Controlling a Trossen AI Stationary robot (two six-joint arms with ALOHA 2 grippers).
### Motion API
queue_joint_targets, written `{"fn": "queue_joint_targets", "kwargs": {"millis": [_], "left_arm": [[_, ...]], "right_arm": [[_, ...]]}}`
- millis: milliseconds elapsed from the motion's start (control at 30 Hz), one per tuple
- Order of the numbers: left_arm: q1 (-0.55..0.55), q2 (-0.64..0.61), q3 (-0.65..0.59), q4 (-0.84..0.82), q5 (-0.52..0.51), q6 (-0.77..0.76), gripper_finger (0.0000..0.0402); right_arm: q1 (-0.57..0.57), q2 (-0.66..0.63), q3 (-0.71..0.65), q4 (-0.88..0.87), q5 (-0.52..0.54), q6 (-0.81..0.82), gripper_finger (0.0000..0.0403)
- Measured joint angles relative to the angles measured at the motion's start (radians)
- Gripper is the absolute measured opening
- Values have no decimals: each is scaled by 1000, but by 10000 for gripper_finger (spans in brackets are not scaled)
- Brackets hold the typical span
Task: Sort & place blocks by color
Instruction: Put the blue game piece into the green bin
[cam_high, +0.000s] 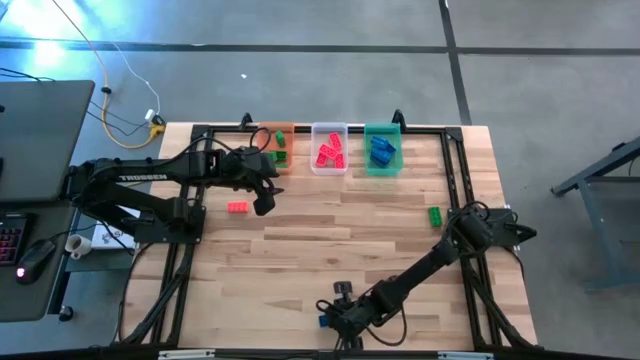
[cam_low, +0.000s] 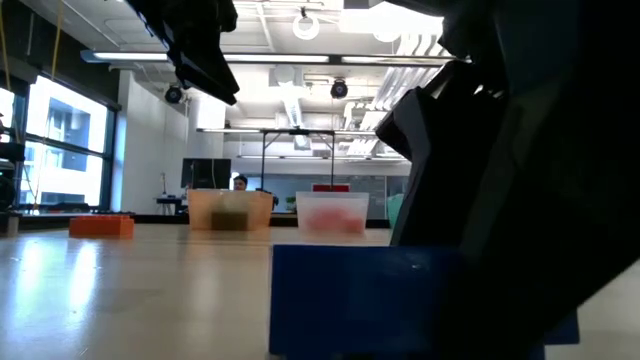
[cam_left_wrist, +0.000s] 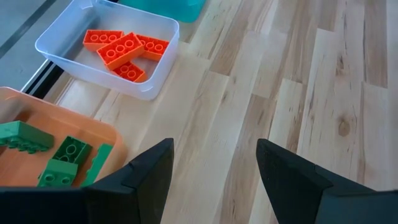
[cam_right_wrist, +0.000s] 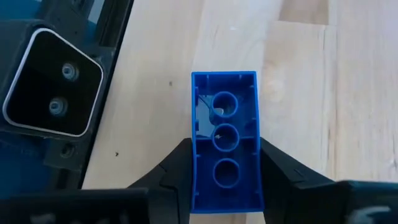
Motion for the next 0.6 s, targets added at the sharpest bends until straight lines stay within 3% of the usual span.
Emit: {"fn": "queue_joint_targets", "kwargs": {"millis": [233,600], "left_arm": [[0,0,0,-1,0,0,216],[0,0,0,0,0,16,216]], "right_arm": [[-9,-38,-5,-67,15,-53,108],[-121,-180,-4,-293,197,-219,108]]}}
